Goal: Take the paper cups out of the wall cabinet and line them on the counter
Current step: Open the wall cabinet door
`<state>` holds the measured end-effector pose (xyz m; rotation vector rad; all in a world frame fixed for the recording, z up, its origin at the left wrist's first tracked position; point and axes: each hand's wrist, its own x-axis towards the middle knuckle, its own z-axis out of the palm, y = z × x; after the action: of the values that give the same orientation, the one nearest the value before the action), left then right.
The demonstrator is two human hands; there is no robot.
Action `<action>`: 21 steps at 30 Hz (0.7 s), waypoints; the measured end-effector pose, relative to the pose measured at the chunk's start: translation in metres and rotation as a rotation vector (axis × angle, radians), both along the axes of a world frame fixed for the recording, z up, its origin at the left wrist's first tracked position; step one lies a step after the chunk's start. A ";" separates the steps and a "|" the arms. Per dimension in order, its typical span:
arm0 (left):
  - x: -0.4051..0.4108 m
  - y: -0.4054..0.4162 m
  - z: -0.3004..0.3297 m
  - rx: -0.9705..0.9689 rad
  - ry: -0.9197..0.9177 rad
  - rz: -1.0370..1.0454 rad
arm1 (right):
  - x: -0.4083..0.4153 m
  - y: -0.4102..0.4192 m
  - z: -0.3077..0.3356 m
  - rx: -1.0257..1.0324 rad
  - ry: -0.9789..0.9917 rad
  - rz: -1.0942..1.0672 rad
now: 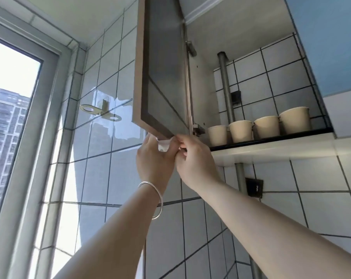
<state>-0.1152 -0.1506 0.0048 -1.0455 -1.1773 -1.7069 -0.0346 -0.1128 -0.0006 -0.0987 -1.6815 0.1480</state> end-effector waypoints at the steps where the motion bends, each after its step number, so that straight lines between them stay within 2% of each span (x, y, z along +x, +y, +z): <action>1: -0.006 -0.002 0.001 -0.004 -0.020 -0.014 | -0.005 -0.002 0.000 0.014 -0.007 -0.015; 5: -0.019 -0.005 0.000 0.028 -0.087 -0.091 | -0.020 -0.005 0.000 0.005 -0.027 -0.064; 12: -0.028 -0.012 -0.001 0.022 -0.169 -0.072 | -0.036 -0.011 -0.003 0.017 -0.083 -0.068; 21: -0.037 -0.013 -0.004 0.023 -0.177 -0.124 | -0.047 -0.015 -0.006 0.032 -0.064 -0.026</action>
<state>-0.1520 -0.1641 0.0013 -0.9874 -1.2209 -1.9387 -0.0818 -0.1277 -0.0063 -0.1023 -1.7447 0.0989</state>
